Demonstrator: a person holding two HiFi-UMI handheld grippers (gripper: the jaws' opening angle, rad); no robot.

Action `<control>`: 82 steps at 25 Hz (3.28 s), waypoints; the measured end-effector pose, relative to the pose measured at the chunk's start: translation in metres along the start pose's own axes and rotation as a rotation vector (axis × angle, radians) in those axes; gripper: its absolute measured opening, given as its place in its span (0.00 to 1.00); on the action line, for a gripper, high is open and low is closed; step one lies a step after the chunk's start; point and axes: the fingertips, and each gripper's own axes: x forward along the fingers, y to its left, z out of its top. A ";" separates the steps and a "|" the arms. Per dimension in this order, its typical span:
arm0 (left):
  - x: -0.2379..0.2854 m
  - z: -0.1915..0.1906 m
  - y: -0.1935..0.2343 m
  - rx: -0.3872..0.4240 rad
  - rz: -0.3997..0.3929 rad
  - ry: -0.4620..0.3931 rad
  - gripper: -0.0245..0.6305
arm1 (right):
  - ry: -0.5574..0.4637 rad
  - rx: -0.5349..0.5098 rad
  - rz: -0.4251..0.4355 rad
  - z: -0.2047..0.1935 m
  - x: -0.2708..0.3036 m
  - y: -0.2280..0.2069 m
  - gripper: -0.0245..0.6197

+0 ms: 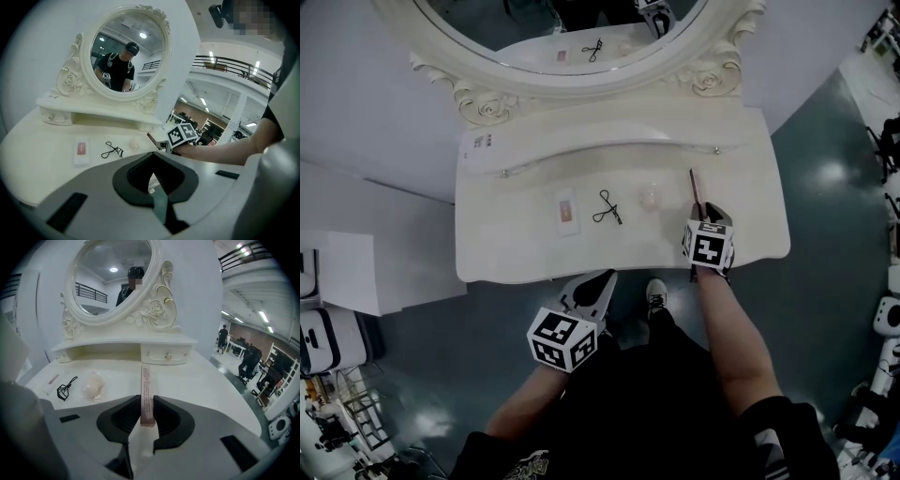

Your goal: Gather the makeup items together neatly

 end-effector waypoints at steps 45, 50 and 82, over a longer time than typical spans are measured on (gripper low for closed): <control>-0.102 0.004 0.051 0.030 -0.013 -0.080 0.05 | -0.454 0.181 0.174 0.056 -0.212 0.089 0.08; -0.126 -0.005 0.055 0.024 -0.028 -0.087 0.05 | -0.447 0.154 0.227 0.036 -0.243 0.131 0.08; -0.180 -0.041 0.039 0.077 -0.116 -0.031 0.05 | -0.289 0.096 0.410 -0.068 -0.298 0.257 0.08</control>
